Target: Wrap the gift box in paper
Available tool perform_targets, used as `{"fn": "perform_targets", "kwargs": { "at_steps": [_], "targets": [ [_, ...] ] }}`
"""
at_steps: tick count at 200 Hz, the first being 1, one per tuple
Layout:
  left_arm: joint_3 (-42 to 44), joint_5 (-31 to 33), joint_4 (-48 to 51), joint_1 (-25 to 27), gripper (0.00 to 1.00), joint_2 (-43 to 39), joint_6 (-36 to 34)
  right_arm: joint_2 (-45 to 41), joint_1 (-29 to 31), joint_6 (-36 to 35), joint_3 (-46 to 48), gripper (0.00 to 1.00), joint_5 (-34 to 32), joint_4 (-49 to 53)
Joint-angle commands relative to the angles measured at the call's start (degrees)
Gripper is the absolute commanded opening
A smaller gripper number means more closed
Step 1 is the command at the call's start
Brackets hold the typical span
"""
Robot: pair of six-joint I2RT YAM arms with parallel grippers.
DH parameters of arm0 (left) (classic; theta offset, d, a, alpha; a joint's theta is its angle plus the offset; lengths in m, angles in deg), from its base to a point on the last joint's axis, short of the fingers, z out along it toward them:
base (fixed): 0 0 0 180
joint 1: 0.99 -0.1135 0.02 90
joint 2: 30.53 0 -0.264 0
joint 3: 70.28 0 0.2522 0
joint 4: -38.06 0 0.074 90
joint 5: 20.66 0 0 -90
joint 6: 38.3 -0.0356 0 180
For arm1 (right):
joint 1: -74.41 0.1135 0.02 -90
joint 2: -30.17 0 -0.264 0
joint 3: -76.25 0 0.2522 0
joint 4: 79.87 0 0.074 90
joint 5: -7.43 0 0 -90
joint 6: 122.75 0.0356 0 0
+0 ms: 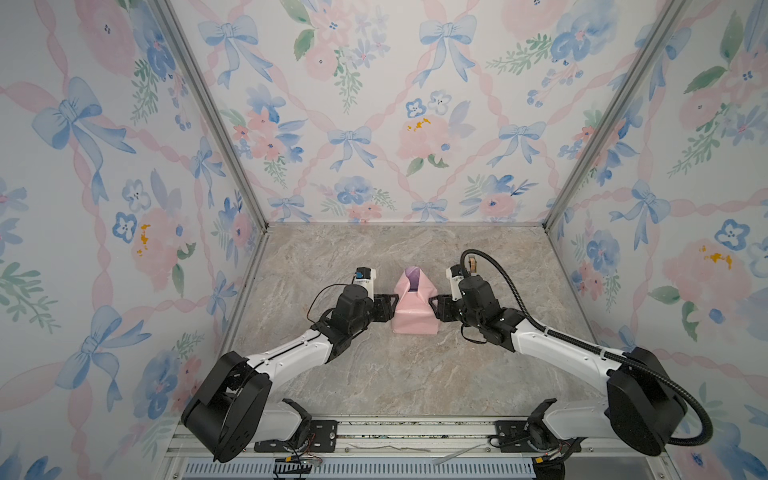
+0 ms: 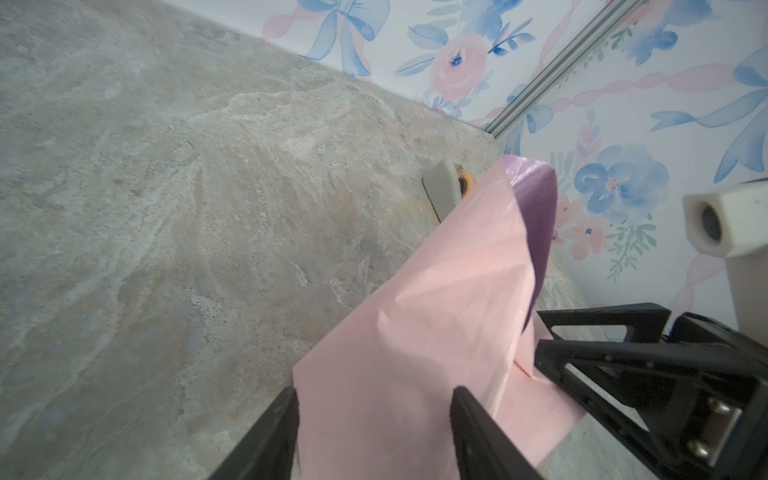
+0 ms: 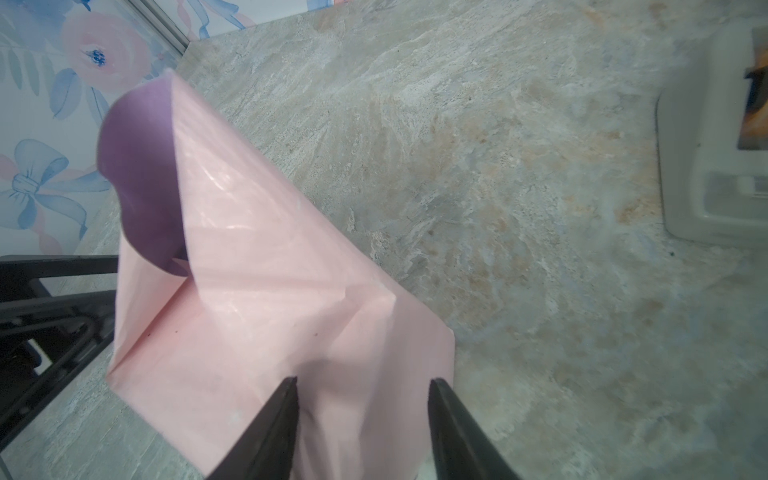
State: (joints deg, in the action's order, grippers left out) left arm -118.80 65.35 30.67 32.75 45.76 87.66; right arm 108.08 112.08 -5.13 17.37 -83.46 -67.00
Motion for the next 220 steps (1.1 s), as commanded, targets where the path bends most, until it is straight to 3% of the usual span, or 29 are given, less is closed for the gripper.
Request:
{"fn": "perform_targets", "kwargs": {
  "at_steps": [1,89,158,220],
  "targets": [
    [-1.6,-1.1,-0.3,0.3,0.61,2.1,-1.9,0.9,0.8,-1.4,-1.2,0.53,1.5,1.9],
    [-0.1,-2.4,-0.3,0.2,0.6,3.2,-3.0,-11.4,1.8,-8.8,0.4,0.69,-2.8,1.2],
    [0.3,-4.1,-0.3,0.2,0.6,3.6,-4.4,1.4,2.1,-15.3,-10.1,0.78,-2.2,4.2],
    [-2.4,-11.8,-2.4,-2.5,0.6,5.3,-9.3,5.7,1.1,-19.6,-13.2,0.8,1.3,3.4]
  ]
}}
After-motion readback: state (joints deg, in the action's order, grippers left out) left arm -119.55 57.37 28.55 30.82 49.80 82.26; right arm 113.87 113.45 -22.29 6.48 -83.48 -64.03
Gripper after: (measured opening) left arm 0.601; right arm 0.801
